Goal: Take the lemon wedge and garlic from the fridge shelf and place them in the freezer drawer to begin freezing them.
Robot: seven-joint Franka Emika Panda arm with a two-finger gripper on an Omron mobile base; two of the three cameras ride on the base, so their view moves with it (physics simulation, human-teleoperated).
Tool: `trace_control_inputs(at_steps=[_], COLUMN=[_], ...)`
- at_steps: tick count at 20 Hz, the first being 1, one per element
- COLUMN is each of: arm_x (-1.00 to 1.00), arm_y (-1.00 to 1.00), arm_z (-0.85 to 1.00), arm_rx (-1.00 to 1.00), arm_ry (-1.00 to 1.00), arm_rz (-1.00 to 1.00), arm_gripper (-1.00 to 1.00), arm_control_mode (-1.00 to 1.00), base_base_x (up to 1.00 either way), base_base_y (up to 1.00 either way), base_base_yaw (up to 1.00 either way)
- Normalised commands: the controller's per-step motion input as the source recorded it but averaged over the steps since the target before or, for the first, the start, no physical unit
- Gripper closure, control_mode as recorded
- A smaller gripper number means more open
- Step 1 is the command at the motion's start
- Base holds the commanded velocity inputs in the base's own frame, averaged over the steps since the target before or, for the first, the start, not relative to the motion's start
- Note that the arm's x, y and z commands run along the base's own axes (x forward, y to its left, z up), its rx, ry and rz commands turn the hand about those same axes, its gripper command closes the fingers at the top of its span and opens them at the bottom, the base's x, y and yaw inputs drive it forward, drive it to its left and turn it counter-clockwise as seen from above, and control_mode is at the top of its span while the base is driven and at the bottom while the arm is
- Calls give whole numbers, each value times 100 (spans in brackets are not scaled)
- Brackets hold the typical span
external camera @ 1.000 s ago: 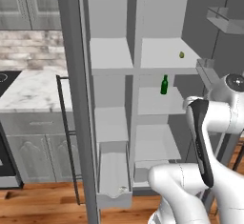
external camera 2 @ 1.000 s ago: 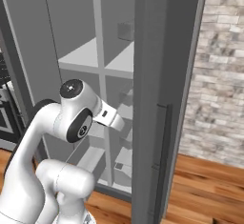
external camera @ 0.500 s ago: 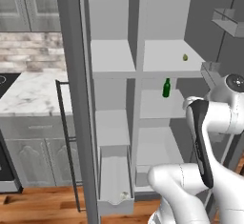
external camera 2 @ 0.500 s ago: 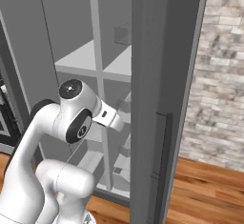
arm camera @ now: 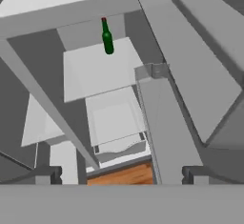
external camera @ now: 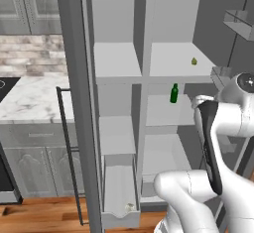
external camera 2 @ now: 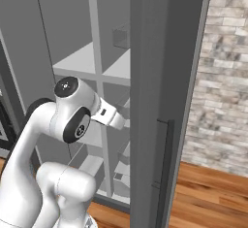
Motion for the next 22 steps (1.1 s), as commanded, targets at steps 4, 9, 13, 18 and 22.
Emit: trace_control_inputs(at_steps=[4, 9, 13, 18, 22], arm_x=[-6, 18, 54, 78, 81], arm_y=[0, 0, 0, -1, -6], arm_z=[92, 97, 59, 23, -10], arm_rx=[0, 0, 0, 0, -4], arm_ry=[-20, -14, -6, 0, 7], arm_rz=[-9, -5, 0, 0, 0], arm_gripper=[-100, -100, -100, -100, -100], arm_control_mode=[-100, -100, -100, -100, -100], base_base_x=[0, 0, 0, 0, 0], base_base_y=[0, 0, 0, 0, 0], base_base_yaw=[0, 0, 0, 0, 0])
